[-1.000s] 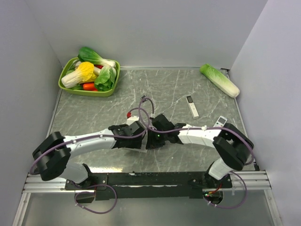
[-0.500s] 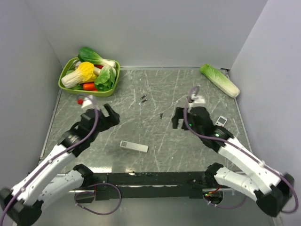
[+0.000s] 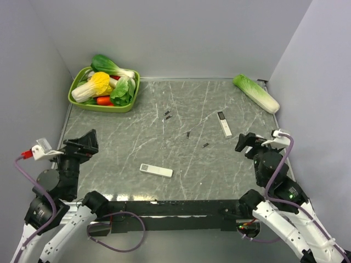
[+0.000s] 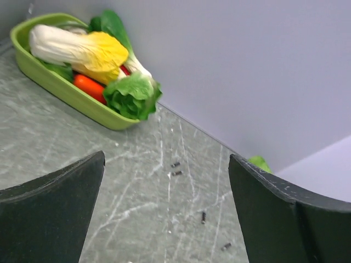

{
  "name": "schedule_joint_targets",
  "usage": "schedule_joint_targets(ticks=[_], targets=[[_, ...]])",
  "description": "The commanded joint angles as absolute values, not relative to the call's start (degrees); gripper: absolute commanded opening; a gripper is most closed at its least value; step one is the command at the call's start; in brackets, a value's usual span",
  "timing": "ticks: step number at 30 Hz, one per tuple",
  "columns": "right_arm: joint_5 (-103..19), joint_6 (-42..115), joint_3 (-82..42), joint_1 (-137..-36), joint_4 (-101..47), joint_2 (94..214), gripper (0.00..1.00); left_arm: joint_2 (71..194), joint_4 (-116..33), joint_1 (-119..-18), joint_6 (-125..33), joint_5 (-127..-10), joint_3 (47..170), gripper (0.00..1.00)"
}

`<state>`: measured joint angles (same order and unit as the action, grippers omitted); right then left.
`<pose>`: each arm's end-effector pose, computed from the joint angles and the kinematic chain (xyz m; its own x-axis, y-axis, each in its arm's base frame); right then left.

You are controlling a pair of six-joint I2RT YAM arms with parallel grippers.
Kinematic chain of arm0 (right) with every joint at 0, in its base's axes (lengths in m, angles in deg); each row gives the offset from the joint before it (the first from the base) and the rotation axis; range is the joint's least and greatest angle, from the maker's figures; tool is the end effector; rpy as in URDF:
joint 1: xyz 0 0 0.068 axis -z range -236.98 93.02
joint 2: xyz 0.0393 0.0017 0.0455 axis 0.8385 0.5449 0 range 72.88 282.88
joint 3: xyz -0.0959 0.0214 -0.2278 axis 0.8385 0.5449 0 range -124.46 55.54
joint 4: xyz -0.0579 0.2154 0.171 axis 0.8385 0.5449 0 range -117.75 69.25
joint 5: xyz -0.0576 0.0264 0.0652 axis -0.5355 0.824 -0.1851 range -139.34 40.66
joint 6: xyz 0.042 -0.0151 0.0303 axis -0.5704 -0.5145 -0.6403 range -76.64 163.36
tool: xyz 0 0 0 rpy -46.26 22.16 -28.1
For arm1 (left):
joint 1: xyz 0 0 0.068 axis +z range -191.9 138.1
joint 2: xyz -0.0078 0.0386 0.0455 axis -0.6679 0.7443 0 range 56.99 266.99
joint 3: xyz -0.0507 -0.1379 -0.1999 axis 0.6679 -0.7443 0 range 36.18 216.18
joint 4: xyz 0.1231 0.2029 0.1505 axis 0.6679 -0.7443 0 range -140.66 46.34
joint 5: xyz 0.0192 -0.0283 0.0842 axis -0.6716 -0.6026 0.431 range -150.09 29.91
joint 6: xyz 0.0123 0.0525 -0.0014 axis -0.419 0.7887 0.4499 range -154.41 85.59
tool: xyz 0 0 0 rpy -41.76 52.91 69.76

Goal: Load the batteries into the remote control
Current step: Reset both arms

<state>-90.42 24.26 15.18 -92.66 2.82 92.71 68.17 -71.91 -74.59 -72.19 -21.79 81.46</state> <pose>0.1135 0.0527 0.3262 -0.1057 0.2277 -0.9680 0.1276 0.9685 0.2139 0.0743 -0.0214 0.3687 0.1261 -0.6520 -0.7477 -0.0227 0.7516 -0.6593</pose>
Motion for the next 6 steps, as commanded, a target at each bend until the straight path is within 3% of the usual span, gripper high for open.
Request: schedule_joint_targets(ticks=[1,6], targets=[[-93.03,26.92,15.99,-92.58,2.66,91.60,1.00,64.65,-70.38,-74.42,-68.16,-17.64,78.47,1.00],[-90.83,26.92,16.07,-92.49,2.49,91.95,1.00,62.18,-69.50,-74.42,-69.13,-16.68,75.92,0.99]])
